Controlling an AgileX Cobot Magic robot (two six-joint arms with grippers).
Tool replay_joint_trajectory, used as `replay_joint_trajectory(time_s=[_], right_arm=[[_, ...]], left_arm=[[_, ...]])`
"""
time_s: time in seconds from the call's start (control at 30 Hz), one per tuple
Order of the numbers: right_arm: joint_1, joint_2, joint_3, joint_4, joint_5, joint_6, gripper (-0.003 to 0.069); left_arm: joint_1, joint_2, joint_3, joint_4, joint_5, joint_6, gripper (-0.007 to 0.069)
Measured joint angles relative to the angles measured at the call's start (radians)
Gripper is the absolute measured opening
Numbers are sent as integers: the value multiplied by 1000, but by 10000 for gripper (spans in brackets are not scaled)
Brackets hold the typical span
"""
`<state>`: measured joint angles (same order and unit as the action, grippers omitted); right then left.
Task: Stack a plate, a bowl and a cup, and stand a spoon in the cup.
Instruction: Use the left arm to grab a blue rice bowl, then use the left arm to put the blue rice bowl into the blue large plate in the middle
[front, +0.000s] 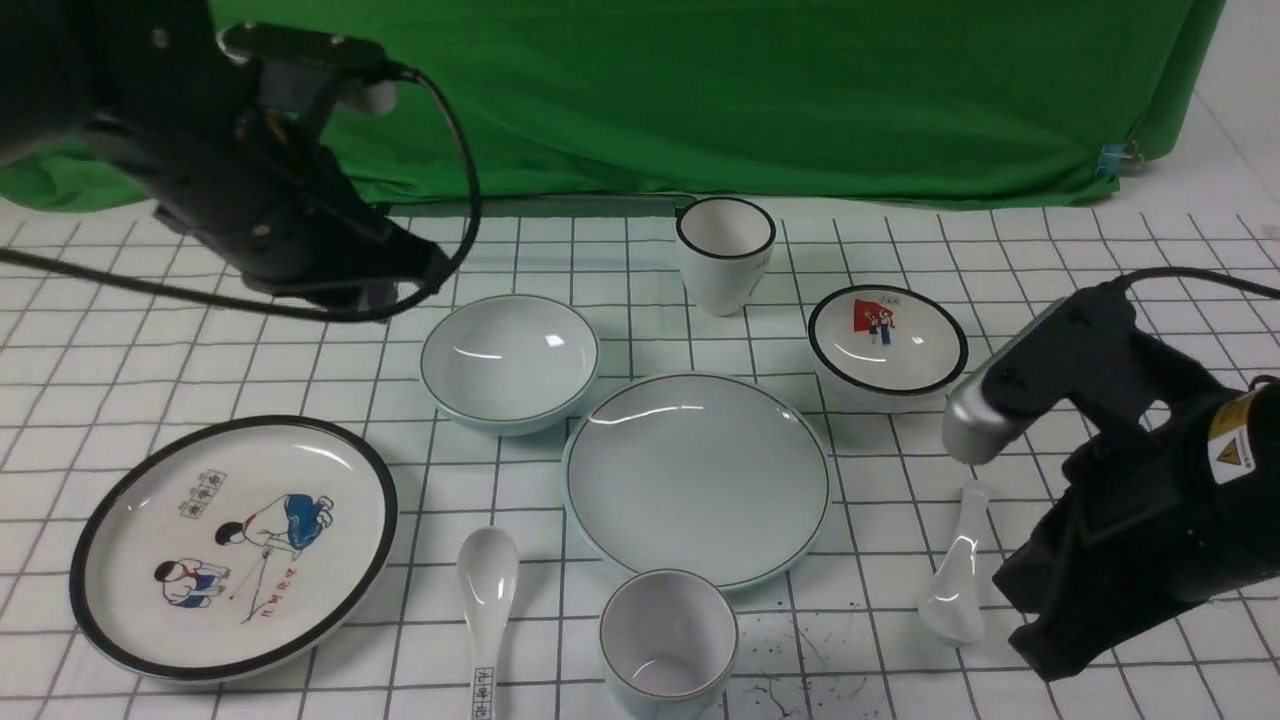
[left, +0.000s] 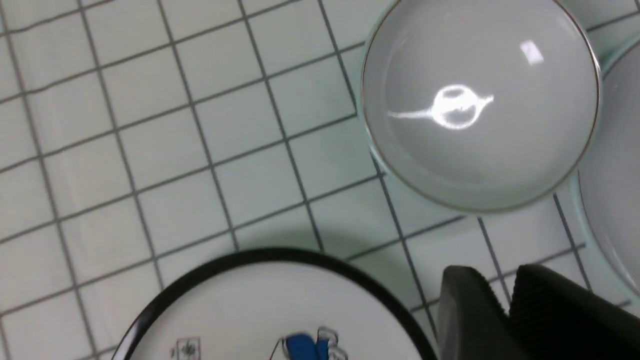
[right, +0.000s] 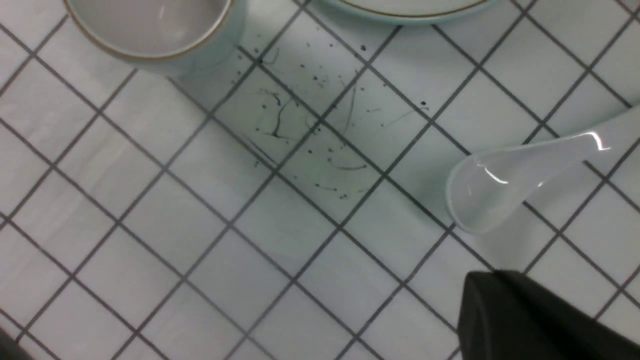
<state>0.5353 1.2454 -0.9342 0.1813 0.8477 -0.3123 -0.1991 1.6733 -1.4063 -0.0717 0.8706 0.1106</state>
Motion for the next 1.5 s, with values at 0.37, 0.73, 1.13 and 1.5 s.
replay_joint_trajectory(time_s=[0.37,0.73,1.13,1.5], right_arm=[[2,16,-16,-3,-55,0,13],[2,16,-16,-3,-83,19,13],[-10,-49,-27,-26,-47,26,15],[-92,-194,-37,-34,-11,27,15]], left_arm=[[65,366,-238,-112,-4,-1,457],[69,475,-257,-190,-62,10,61],[25,246,-303,-186,6,106,-4],[-139,276,-246,-448,62,235,-4]])
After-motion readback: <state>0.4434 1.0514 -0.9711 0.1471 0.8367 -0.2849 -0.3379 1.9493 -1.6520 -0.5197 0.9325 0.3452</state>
